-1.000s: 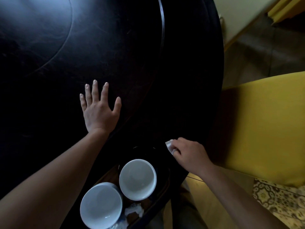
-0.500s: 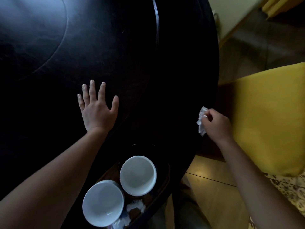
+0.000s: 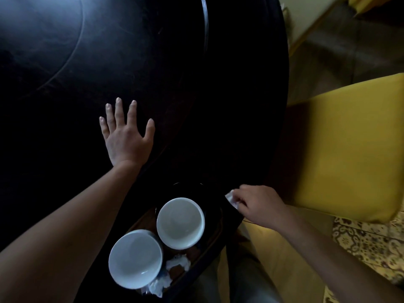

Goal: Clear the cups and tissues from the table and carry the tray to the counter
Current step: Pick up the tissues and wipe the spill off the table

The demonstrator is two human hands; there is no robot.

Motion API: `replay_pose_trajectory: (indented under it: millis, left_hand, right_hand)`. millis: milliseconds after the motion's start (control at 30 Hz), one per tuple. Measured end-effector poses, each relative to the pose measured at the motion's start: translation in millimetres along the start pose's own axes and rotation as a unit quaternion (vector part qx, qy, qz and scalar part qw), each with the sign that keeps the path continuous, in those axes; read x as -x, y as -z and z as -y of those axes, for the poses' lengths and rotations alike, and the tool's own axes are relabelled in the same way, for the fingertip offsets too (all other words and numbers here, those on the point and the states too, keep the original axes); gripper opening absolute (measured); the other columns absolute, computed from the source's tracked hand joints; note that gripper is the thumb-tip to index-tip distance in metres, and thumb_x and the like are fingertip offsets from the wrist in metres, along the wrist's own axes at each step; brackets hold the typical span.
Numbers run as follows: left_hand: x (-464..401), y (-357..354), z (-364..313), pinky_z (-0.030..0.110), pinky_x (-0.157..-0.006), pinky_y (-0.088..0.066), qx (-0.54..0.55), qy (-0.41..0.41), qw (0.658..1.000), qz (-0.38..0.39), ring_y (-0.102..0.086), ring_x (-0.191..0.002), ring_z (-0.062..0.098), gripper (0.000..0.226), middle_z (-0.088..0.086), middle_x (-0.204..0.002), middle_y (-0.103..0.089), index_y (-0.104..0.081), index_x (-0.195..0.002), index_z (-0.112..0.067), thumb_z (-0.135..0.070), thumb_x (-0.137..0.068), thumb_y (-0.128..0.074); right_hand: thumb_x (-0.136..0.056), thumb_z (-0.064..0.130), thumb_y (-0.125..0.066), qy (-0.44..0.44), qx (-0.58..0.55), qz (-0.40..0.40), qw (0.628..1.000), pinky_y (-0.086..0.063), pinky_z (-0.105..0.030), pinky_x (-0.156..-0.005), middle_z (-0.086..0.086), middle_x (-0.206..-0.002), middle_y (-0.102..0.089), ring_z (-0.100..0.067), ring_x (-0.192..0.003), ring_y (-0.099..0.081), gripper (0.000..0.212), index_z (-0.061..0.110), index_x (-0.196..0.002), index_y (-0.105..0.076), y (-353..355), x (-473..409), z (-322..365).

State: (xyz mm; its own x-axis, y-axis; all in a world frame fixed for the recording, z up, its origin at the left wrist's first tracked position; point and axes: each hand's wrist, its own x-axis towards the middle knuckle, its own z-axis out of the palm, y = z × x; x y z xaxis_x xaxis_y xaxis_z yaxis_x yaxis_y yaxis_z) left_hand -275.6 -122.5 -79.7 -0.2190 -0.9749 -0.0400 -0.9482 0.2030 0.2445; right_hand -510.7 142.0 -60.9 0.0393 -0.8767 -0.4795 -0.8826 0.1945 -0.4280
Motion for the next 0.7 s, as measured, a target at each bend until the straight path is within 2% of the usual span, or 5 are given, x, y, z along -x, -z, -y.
replay_pose_trajectory:
  millis: [67,133,300,500,700]
  left_hand:
    - [-0.1,-0.7,0.0,0.048,-0.127,0.002,-0.001,-0.001,1.000,0.001,0.001,-0.159,0.026,0.069,0.006,-0.172,-0.010,-0.028,-0.161,-0.026,-0.060,-0.101,-0.038]
    - [-0.1,-0.7,0.0,0.048,-0.127,0.002,0.000,-0.001,1.000,0.003,0.001,-0.159,0.026,0.070,0.006,-0.172,-0.010,-0.027,-0.161,-0.026,-0.060,-0.101,-0.037]
    - [-0.1,0.3,-1.2,0.049,-0.127,0.003,-0.003,0.000,1.000,0.011,0.003,-0.158,0.026,0.071,0.007,-0.172,-0.008,-0.025,-0.161,-0.026,-0.061,-0.101,-0.036]
    - [-0.3,5.2,-4.3,0.050,-0.127,0.005,-0.010,-0.002,0.999,0.033,0.008,-0.158,0.027,0.073,0.007,-0.172,-0.002,-0.019,-0.163,-0.026,-0.063,-0.101,-0.031]
    - [4.5,13.4,9.3,0.048,-0.127,0.006,0.017,-0.012,0.999,0.047,0.009,-0.158,0.024,0.076,0.006,-0.172,-0.004,-0.023,-0.162,-0.026,-0.065,-0.098,-0.040]
  right_hand:
    - [-0.101,0.030,-0.043,-0.032,0.039,0.042,0.998,-0.036,-0.022,-0.063,0.010,-0.093,-0.054,-0.010,-0.077,-0.051,0.021,0.028,-0.111,-0.062,1.7,17.9,-19.1]
    - [-0.098,0.029,-0.045,-0.087,0.061,0.067,0.992,-0.031,-0.021,-0.055,0.011,-0.088,-0.059,-0.007,-0.071,-0.053,0.017,0.030,-0.101,-0.062,10.3,31.6,-37.7]
    - [-0.090,0.025,-0.056,-0.180,-0.020,-0.033,0.983,-0.029,-0.027,-0.048,0.007,-0.065,-0.056,-0.010,-0.056,-0.051,0.016,0.033,-0.076,-0.052,28.2,45.1,-50.5]
    - [-0.091,0.016,-0.057,-0.170,-0.199,-0.150,0.953,-0.024,-0.024,-0.045,0.005,-0.057,-0.050,-0.006,-0.046,-0.037,0.015,0.023,-0.078,-0.059,37.0,39.6,-27.3]
    - [-0.095,0.020,-0.056,-0.129,-0.193,-0.107,0.967,-0.029,-0.023,-0.047,0.007,-0.065,-0.053,-0.005,-0.051,-0.042,0.010,0.026,-0.088,-0.059,33.4,30.1,-7.2]
